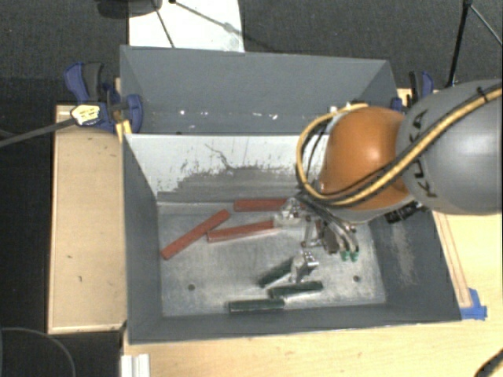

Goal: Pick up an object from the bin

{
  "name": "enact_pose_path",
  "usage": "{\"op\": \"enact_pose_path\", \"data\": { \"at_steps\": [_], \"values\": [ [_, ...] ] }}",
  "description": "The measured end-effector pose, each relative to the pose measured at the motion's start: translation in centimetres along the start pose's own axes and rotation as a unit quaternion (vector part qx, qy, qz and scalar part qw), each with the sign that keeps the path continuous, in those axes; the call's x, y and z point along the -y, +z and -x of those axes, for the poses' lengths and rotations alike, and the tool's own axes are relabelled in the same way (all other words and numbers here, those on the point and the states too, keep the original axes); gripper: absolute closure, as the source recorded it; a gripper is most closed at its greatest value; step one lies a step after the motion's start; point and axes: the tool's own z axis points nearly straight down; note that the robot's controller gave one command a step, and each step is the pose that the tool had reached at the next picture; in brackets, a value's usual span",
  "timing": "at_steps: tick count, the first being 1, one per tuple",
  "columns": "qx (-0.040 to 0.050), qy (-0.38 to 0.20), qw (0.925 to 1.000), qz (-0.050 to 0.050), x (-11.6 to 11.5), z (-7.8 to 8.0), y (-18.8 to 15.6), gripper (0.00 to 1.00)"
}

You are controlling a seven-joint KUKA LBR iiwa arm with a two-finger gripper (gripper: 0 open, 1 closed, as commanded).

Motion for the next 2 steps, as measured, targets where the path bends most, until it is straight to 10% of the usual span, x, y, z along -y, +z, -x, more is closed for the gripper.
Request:
{"op": "enact_pose_path", "data": {
  "at_steps": [1, 2],
  "values": [
    [0.0017, -0.176, 0.9845, 0.000, 0.4, -0.5, 3.0, 0.00],
    [0.0013, -0.175, 0.9846, 0.000, 2.9, -1.0, 7.5, 0.00]
  ]
}}
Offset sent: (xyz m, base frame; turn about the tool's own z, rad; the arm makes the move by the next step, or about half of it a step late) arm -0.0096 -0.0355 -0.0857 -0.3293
